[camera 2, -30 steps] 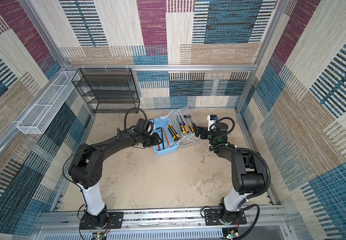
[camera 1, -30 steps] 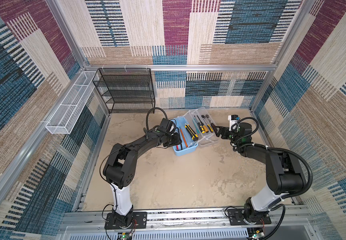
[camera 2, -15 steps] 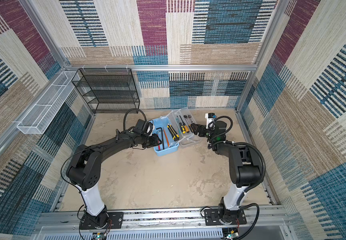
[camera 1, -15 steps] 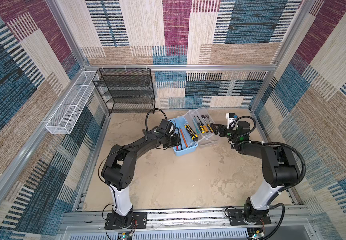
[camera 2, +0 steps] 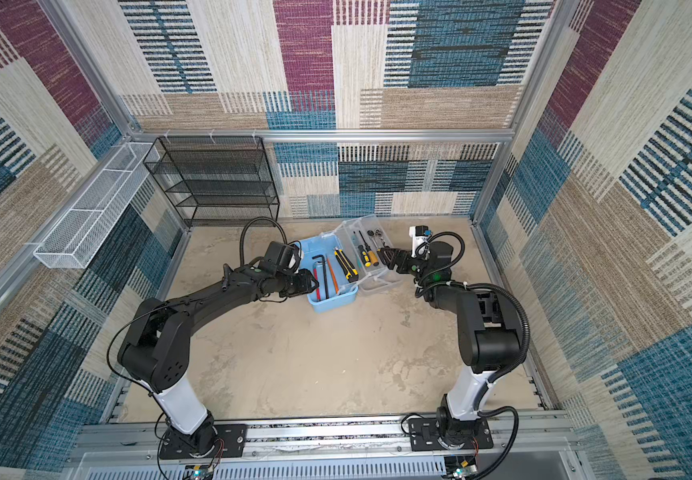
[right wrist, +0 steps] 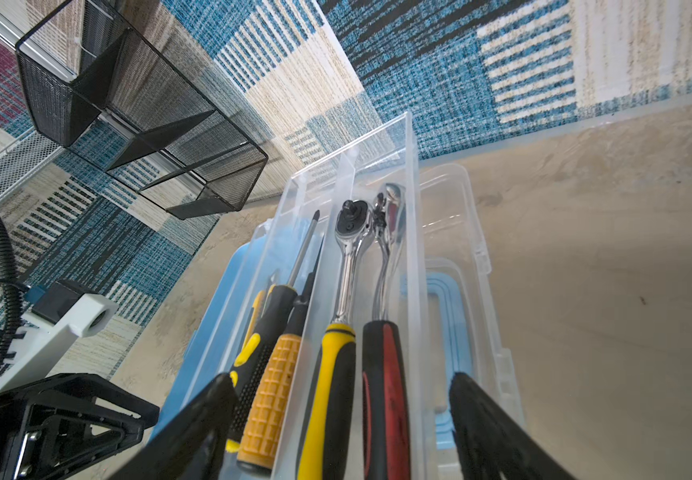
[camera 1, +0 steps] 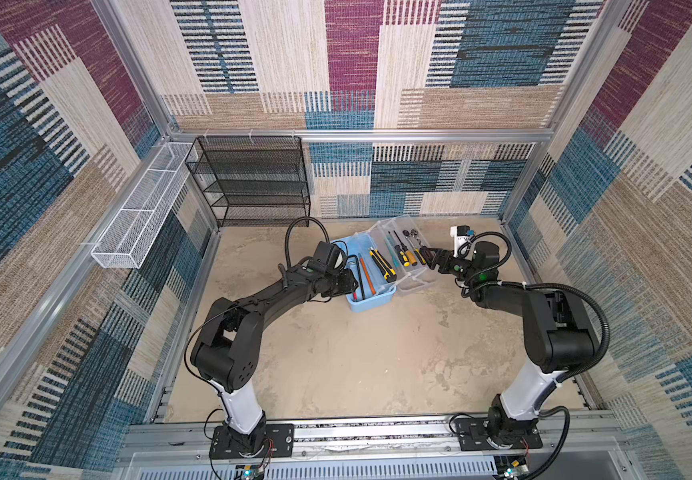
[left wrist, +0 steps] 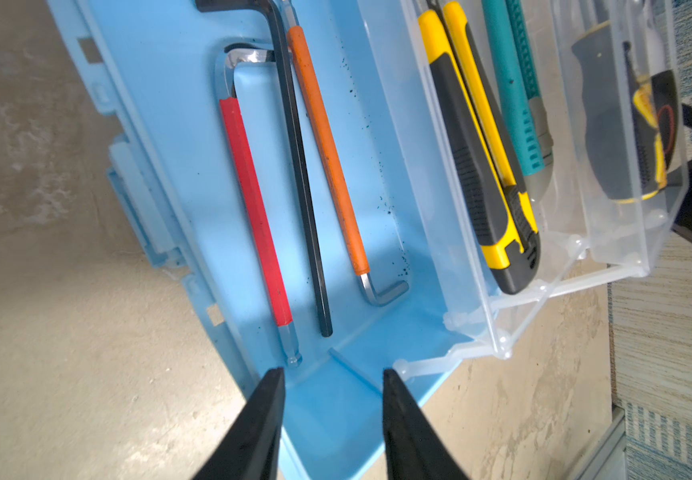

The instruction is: Pack the tool kit

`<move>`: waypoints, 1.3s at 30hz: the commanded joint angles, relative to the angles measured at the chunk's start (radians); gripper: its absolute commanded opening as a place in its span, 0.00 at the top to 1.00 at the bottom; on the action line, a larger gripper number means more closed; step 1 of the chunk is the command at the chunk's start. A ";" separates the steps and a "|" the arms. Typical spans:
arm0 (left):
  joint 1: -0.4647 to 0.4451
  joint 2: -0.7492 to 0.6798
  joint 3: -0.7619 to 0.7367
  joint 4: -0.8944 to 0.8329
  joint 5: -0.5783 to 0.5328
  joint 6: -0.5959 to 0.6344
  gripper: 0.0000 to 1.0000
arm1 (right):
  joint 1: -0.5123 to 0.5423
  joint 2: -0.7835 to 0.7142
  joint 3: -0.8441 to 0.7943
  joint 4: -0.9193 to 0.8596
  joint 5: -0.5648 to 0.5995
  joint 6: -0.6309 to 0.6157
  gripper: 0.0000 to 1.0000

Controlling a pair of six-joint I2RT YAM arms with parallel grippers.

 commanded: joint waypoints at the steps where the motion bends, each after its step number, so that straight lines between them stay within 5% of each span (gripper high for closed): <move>1: 0.005 0.026 -0.005 -0.128 -0.091 0.022 0.57 | 0.002 0.012 0.017 0.030 -0.029 0.008 0.17; 31: 0.005 -0.155 -0.039 -0.229 -0.227 0.029 0.53 | 0.006 0.018 0.026 -0.017 -0.051 0.001 0.21; 39: 0.025 -0.055 -0.004 -0.253 -0.231 0.054 0.52 | 0.006 0.006 0.022 -0.021 -0.044 0.002 0.21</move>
